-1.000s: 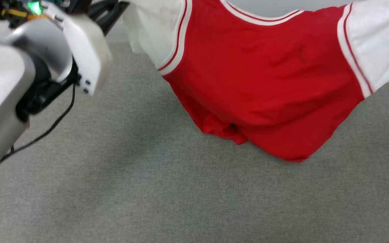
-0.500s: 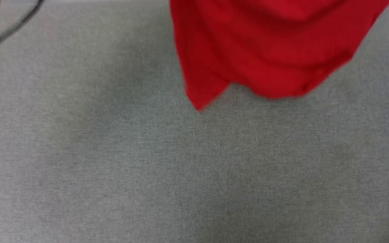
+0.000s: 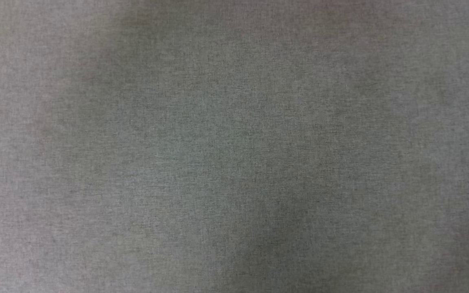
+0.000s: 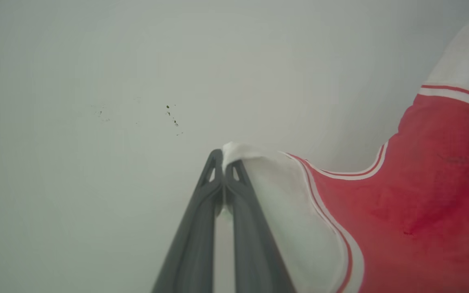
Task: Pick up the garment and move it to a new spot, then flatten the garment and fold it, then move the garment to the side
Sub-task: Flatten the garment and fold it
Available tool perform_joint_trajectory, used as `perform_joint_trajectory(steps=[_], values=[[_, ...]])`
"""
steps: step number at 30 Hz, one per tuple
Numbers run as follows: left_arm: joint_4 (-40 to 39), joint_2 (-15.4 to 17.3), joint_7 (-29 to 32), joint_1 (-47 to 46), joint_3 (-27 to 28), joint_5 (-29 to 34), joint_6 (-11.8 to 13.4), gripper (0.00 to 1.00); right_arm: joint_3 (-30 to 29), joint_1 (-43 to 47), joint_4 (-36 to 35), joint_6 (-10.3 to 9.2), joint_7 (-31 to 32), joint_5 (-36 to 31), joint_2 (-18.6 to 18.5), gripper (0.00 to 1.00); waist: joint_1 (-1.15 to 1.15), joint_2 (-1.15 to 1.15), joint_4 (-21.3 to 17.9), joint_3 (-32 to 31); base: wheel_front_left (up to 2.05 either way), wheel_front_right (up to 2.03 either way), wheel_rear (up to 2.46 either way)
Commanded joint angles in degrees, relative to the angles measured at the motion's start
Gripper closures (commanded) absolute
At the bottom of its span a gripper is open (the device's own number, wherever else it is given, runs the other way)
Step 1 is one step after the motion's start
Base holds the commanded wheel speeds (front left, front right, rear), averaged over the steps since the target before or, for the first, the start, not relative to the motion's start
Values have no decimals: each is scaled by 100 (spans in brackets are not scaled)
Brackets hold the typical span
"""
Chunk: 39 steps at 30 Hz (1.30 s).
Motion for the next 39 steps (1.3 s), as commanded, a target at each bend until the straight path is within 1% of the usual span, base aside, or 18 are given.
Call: perform_joint_trajectory(steps=[1,5,9,14,19,22,23,25,26,27,28,32,35,39], values=[[112,-23,-56,-50,-48,21,-23,100,85,-123,158,-6,-108,-47,91,100,-1,0,15,35,0,0,0],[394,-113,-159,177,-218,9,-72,100,305,0,568,-7,-317,56,269,100,-1,0,23,82,0,0,0],[656,-244,-309,580,-396,-105,-110,100,558,383,978,-6,-583,200,569,100,-1,0,27,60,0,0,0],[925,-321,-596,1387,-554,-364,-128,100,915,1081,1440,-7,-1045,383,839,100,-1,0,59,-112,0,0,0],[879,-48,-1019,2364,-659,-595,-138,100,1511,1858,1580,-7,-1373,678,901,100,-1,0,-17,-393,0,0,0],[685,147,-1209,3072,-717,-765,-140,100,1805,2412,1483,-7,-1552,1035,831,100,-1,0,-29,-614,0,0,0],[685,147,-1209,3072,-717,-765,-140,100,1805,2412,1483,-7,-1552,1035,831,100,-1,0,-29,-614,0,0,0],[508,313,-1286,3614,-758,-876,-129,100,1982,2827,1322,-7,-1646,1299,756,100,-1,0,-35,-791,0,0,0],[387,394,-1321,3889,-763,-928,-80,100,2092,3050,1218,-6,-1663,1402,697,100,-1,0,-42,-880,0,0,0],[120,559,-1362,4477,-776,-1080,25,100,2281,3468,1001,-7,-1712,1591,567,100,-1,0,-70,-1065,0,0,0],[120,559,-1362,4477,-776,-1080,25,100,2281,3468,1001,-7,-1712,1591,567,100,-1,0,-70,-1065,0,0,0],[-540,909,-1417,5701,-756,-1431,396,100,2557,4322,590,-6,-1765,1922,229,100,-1,0,-93,-1413,0,0,0],[-1104,1156,-1445,6580,-765,-1689,726,100,2600,4982,284,-6,-1826,2124,-42,100,-1,0,-69,-1689,0,0,0],[-1772,1455,-1446,7632,-832,-2000,1150,100,2443,5902,-117,-6,-1799,2340,-389,100,-1,0,-54,-2018,0,0,0]])
